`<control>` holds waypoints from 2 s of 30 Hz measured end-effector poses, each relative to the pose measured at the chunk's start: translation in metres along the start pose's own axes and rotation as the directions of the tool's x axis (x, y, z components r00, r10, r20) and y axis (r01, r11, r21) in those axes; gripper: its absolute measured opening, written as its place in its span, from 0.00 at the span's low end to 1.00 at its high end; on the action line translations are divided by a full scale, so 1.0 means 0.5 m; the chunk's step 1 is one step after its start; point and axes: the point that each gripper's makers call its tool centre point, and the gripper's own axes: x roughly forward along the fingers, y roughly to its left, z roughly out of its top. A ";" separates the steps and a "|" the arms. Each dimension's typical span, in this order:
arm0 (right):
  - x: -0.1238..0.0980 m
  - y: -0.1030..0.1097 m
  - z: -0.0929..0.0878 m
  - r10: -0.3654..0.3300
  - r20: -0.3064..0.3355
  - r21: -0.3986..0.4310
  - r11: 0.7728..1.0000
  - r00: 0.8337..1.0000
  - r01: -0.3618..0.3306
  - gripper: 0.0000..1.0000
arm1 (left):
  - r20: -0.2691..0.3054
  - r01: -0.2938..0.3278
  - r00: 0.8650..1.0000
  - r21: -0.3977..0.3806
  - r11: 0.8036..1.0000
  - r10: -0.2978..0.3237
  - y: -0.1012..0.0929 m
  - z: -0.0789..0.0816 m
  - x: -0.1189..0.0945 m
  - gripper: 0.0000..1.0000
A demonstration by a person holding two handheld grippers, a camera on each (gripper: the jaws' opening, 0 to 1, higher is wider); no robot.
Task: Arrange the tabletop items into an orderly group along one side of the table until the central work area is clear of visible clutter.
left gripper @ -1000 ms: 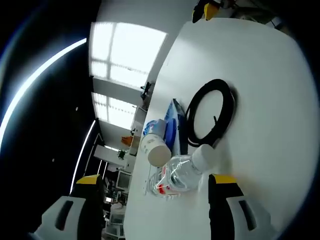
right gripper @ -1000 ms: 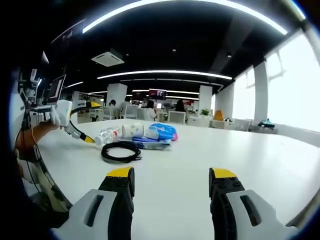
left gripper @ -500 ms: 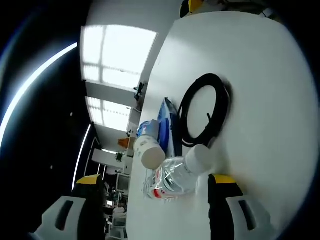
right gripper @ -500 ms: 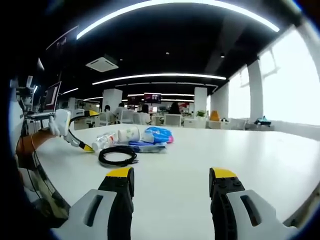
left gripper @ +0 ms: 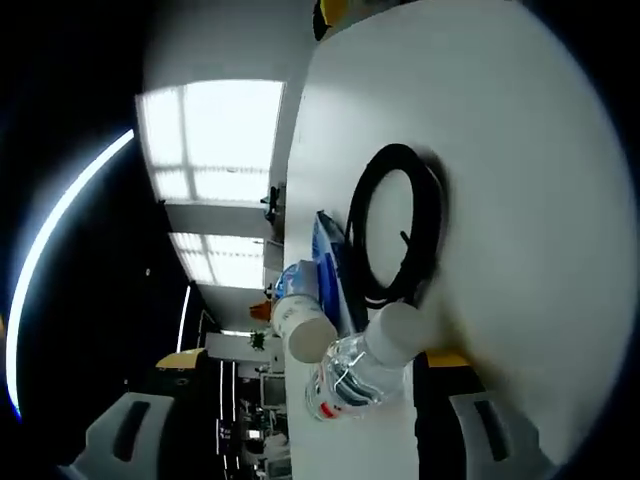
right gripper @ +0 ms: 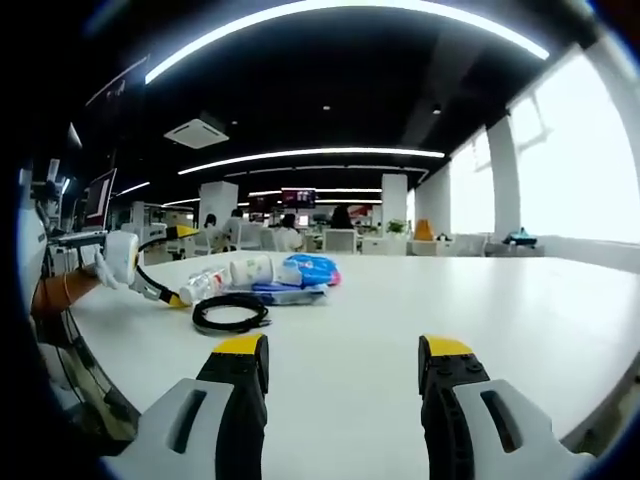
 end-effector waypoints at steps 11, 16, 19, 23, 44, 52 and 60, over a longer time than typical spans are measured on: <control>0.002 0.002 -0.010 0.005 -0.016 -0.001 1.000 1.000 -0.005 0.58 | 0.064 0.020 0.998 0.080 0.997 -0.026 -0.008 0.014 0.001 0.72; 0.002 0.005 -0.007 0.013 -0.010 -0.009 1.000 1.000 -0.013 0.58 | 0.084 0.064 0.994 0.095 0.993 -0.072 -0.024 0.017 0.003 0.63; 0.002 0.009 -0.005 0.020 -0.010 -0.017 1.000 1.000 -0.020 0.58 | 0.106 0.090 0.989 0.092 0.992 -0.100 -0.032 0.017 0.002 0.61; 0.002 0.008 -0.004 0.016 -0.013 -0.020 1.000 1.000 -0.016 0.58 | 0.133 0.164 0.975 0.120 0.979 -0.179 -0.054 0.022 0.002 0.49; 0.002 0.009 0.003 -0.001 -0.017 -0.028 1.000 1.000 0.001 0.57 | 0.156 0.253 0.938 0.307 0.918 -0.310 -0.098 0.030 -0.003 0.23; 0.003 0.013 0.005 0.005 -0.014 -0.027 1.000 1.000 -0.006 0.57 | 0.158 0.234 0.943 0.313 0.921 -0.293 -0.099 0.031 -0.003 0.22; 0.003 0.014 0.006 0.007 -0.006 -0.010 1.000 1.000 -0.007 0.57 | 0.164 0.206 0.952 0.274 0.939 -0.256 -0.098 0.040 -0.001 0.22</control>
